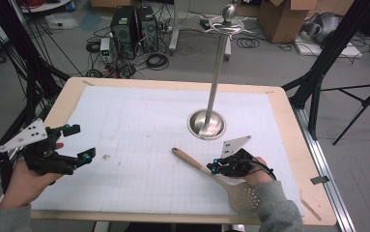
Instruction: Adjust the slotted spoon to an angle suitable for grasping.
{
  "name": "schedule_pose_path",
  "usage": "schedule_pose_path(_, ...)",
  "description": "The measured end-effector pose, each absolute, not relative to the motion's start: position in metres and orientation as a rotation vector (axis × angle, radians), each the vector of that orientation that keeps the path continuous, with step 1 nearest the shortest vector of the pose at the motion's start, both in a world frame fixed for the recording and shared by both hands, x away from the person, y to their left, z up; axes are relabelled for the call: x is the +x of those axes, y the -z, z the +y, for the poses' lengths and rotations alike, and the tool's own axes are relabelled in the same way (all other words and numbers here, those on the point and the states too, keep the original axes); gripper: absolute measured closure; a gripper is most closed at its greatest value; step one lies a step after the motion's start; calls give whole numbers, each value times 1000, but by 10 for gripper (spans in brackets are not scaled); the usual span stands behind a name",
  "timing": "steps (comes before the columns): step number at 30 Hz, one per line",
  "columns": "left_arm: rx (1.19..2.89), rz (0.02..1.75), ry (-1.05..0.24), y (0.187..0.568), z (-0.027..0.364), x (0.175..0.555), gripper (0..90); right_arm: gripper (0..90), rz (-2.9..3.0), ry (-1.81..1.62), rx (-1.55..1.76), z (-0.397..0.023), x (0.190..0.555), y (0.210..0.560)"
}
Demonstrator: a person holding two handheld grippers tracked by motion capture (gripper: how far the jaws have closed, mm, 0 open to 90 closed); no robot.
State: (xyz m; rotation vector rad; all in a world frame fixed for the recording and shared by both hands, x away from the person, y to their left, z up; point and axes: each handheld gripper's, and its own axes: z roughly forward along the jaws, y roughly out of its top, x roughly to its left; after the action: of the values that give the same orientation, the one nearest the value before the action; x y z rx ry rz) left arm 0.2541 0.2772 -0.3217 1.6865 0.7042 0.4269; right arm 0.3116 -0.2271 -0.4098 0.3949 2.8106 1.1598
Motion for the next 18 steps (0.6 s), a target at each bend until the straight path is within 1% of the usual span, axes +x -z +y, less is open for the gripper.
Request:
schedule_pose_path(5,1676,703,-429,320,279,254,21,896,2903,-1099,327,-221,302,412)
schedule_pose_path(18,1683,699,-420,321,275,257,21,896,2994,-981,388,-229,298,417)
